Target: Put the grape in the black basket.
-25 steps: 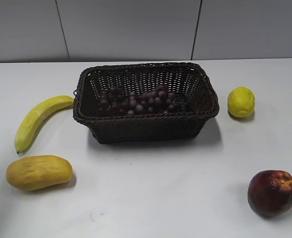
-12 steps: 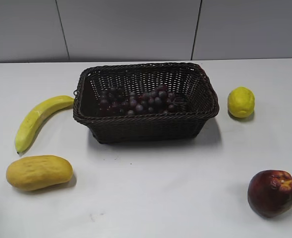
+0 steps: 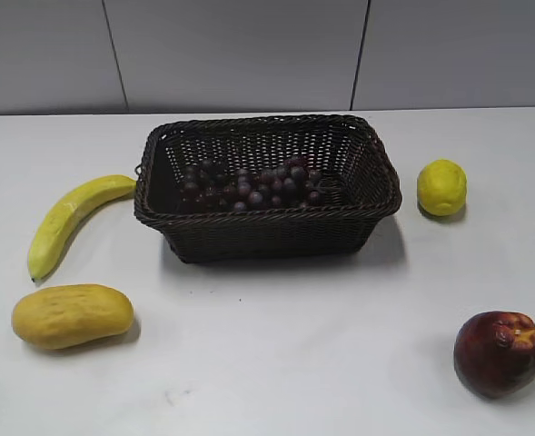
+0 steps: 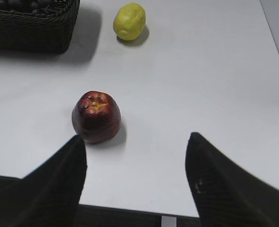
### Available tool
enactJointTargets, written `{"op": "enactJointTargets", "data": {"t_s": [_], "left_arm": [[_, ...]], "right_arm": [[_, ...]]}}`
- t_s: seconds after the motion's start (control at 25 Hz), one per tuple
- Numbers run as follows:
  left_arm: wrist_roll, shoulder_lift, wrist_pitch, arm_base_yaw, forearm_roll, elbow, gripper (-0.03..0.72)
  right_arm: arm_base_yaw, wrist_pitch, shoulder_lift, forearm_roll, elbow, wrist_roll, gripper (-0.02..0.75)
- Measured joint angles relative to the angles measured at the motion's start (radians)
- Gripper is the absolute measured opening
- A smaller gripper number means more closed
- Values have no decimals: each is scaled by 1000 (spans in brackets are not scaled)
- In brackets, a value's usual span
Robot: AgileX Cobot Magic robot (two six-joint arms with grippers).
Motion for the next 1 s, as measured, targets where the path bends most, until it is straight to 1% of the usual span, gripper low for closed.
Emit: {"op": "enactJointTargets", "data": {"t_s": [0.12,0.36,1.0], "left_arm": [[0,-99,-29,0,0,16,556],[-1,-226,-32,0,0,17,554],[-3,-379,-31,0,0,25,552]], "right_arm": [[0,0,0,0,0,0,498],[0,0,0,0,0,0,498],[0,0,0,0,0,0,498]]}}
